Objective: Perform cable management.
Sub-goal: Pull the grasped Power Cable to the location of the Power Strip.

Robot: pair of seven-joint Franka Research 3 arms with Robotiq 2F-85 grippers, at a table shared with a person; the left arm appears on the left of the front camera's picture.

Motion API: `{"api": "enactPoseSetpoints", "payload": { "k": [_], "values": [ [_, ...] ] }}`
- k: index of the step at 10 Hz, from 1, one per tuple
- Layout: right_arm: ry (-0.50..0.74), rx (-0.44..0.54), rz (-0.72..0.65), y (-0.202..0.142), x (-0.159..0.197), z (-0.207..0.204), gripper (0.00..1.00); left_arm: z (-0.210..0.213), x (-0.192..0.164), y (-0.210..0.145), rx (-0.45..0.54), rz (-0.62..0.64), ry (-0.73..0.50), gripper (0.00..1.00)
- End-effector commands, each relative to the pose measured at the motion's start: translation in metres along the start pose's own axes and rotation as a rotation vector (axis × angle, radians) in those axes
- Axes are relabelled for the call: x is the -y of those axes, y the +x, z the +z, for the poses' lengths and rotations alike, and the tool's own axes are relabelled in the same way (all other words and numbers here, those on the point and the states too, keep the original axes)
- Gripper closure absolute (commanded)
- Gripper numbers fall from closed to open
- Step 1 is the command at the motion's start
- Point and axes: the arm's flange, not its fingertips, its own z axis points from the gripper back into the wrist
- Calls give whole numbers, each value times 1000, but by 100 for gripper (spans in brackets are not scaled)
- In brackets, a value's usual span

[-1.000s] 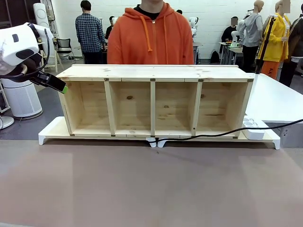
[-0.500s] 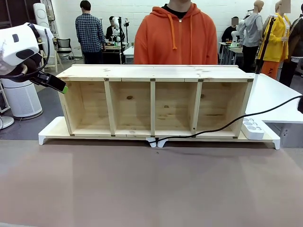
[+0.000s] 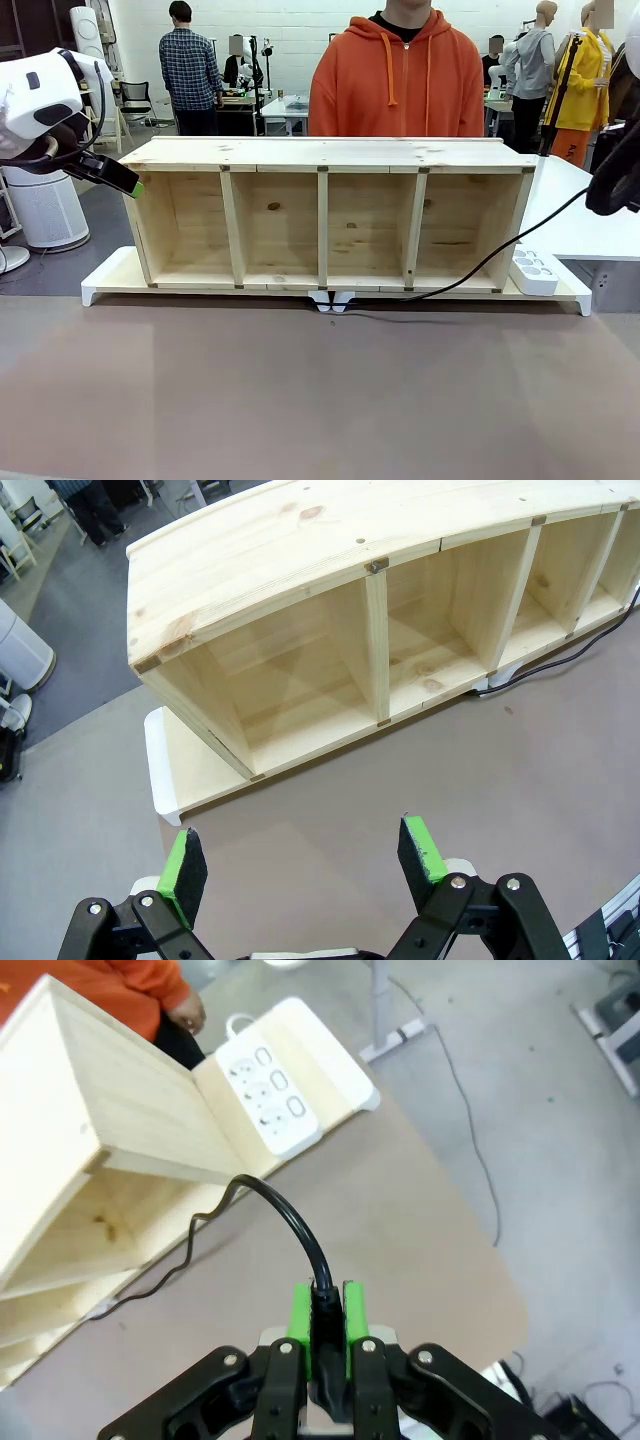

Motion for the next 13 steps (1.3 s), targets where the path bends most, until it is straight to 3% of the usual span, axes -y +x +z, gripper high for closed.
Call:
{"api": "enactPoseSetpoints", "payload": {
  "k": [1, 6, 13],
  "values": [
    [-34, 28, -13, 21, -15, -2, 84, -1, 0, 0, 8, 11, 1, 0],
    [-88, -19, -6, 72, -50, -10, 84, -1, 0, 0, 8, 11, 1, 0],
    [-124, -93, 71, 92, -70, -30, 84, -1, 0, 0, 8, 11, 1, 0]
  ]
}}
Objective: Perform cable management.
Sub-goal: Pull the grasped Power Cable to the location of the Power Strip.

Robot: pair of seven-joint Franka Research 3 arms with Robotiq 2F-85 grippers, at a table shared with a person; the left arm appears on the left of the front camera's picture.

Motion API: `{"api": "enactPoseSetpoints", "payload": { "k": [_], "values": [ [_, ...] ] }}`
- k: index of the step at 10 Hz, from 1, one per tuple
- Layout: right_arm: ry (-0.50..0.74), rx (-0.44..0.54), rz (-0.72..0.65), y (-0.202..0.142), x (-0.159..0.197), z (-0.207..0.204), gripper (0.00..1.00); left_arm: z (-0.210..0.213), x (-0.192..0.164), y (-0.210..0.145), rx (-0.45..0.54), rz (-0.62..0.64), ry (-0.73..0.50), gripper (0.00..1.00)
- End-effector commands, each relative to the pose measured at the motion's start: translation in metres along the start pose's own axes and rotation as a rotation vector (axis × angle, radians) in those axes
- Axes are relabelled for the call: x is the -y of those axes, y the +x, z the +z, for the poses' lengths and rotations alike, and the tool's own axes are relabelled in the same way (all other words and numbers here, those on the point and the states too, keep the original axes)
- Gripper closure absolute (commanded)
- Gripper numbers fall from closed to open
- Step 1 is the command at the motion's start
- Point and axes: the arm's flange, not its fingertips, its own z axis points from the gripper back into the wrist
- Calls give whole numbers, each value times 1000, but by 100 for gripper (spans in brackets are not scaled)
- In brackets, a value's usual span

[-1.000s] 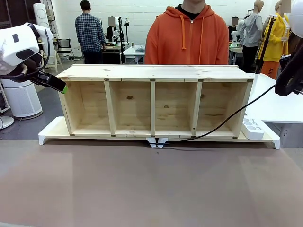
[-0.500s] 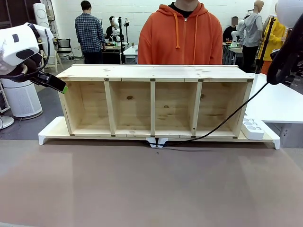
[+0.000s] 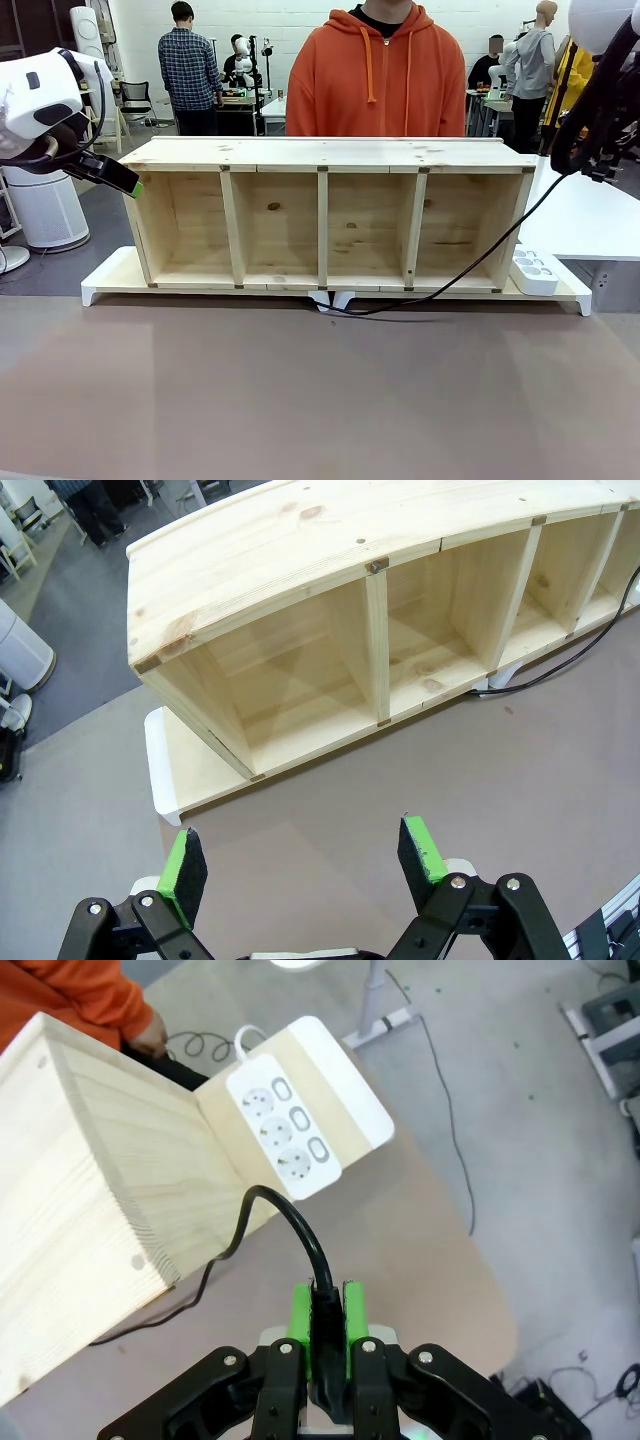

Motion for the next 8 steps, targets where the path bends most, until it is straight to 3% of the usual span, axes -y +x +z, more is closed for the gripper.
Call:
{"api": "enactPoseSetpoints", "payload": {
  "k": [1, 8],
  "values": [
    [-36, 2, 26, 7, -2, 1, 84, -1, 0, -1, 8, 11, 1, 0],
    [-39, 18, 45, 4, -5, 3, 84, -1, 0, -1, 8, 11, 1, 0]
  ]
}}
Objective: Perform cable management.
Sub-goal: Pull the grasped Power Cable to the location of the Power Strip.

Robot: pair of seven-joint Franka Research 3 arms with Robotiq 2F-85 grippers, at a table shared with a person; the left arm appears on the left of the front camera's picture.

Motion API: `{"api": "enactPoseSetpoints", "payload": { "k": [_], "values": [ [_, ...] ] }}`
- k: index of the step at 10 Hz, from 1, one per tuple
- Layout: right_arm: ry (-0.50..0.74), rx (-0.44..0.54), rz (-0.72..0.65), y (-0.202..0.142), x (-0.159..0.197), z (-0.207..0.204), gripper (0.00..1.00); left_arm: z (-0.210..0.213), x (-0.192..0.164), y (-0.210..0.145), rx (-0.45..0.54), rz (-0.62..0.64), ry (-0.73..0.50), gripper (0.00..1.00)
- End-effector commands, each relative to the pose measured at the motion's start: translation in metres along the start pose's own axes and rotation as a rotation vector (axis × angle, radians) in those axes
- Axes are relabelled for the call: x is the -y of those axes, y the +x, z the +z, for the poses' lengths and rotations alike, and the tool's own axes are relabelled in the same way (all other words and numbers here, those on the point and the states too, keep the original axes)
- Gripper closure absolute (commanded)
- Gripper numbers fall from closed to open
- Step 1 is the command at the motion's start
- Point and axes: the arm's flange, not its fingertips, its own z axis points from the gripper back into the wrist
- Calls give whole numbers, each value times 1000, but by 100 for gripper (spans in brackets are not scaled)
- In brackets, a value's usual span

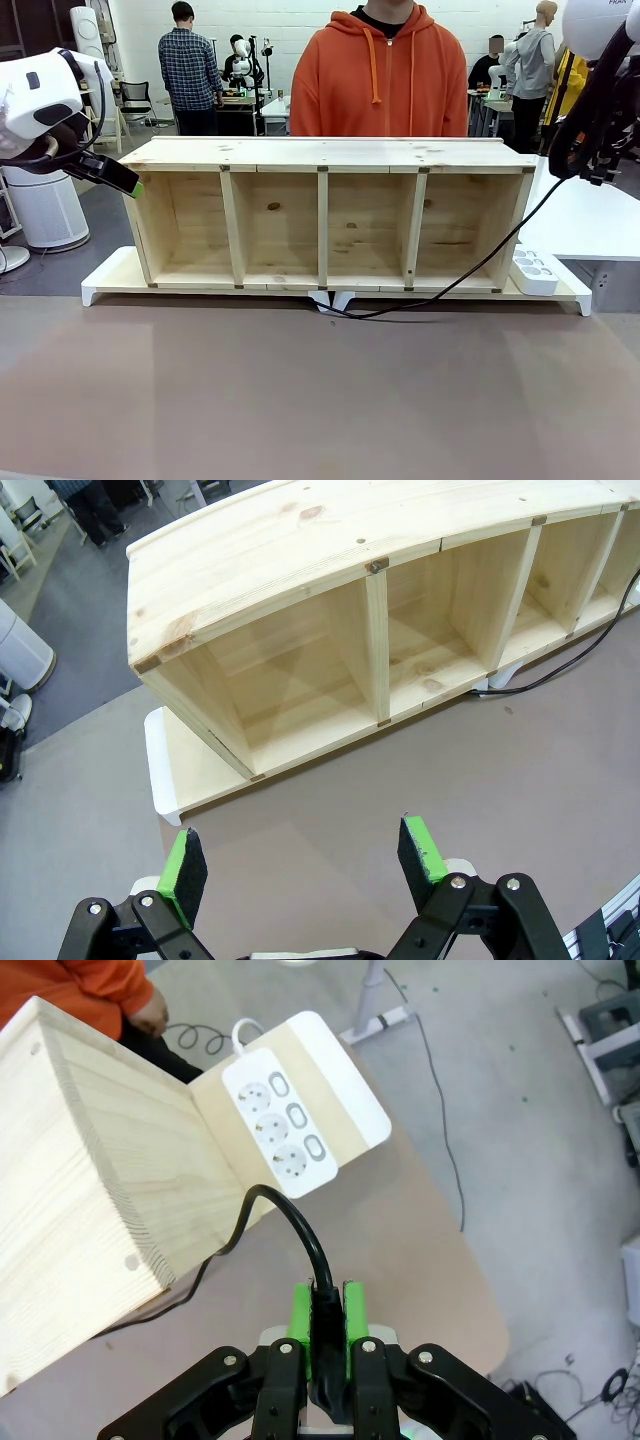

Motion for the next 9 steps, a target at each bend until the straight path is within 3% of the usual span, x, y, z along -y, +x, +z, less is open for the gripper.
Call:
{"api": "enactPoseSetpoints", "payload": {
  "k": [1, 5, 8, 9],
  "values": [
    [-27, 29, 0, 5, -1, 10, 84, -1, 0, -1, 8, 11, 1, 0],
    [-66, 77, 20, 14, -17, 32, 84, -1, 0, -1, 8, 11, 1, 0],
    [-183, 128, 115, 14, -27, 27, 84, -1, 0, -1, 8, 11, 1, 0],
    [-161, 125, 117, 15, -26, 27, 84, -1, 0, -1, 8, 11, 1, 0]
  ]
}}
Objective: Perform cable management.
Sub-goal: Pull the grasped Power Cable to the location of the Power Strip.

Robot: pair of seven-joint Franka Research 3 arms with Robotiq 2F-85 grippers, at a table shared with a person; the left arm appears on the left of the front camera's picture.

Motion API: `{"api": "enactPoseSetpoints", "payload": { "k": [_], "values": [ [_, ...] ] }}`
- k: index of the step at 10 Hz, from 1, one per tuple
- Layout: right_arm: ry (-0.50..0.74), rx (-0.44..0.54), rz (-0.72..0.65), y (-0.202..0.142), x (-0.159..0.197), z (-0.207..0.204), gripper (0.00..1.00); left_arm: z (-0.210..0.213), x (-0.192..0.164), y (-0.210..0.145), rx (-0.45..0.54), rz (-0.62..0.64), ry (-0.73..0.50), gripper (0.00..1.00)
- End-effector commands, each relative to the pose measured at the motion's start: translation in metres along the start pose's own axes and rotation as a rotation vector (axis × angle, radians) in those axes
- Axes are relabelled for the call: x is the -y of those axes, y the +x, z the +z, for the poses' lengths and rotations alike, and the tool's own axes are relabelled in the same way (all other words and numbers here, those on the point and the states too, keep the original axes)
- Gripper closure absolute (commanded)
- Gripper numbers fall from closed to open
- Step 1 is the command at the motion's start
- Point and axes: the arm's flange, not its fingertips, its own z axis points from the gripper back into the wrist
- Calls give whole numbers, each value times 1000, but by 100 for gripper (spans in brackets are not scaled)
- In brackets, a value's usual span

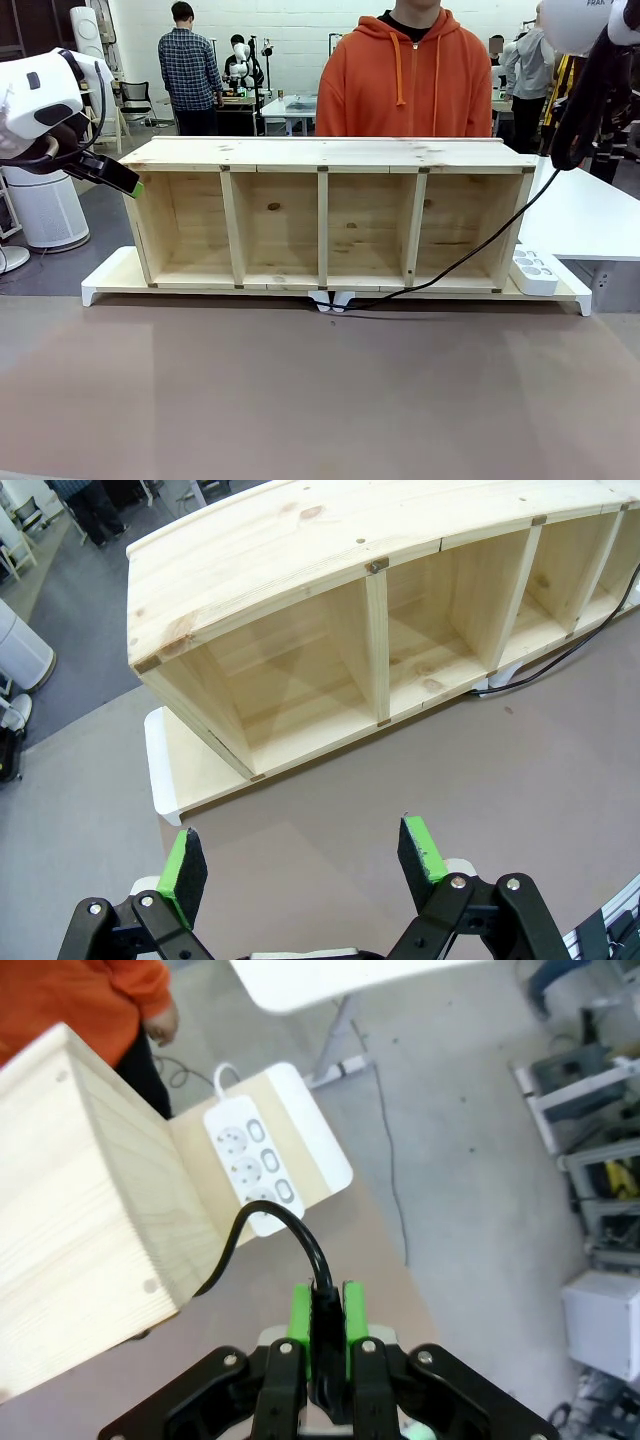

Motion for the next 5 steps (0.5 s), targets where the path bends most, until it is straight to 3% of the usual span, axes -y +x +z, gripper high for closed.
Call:
{"api": "enactPoseSetpoints", "payload": {
  "k": [1, 5],
  "values": [
    [5, 10, 37, 5, 1, 0, 84, -1, 0, -1, 8, 11, 1, 0],
    [305, -76, 253, 3, 9, -3, 84, -1, 0, -1, 8, 11, 1, 0]
  ]
}}
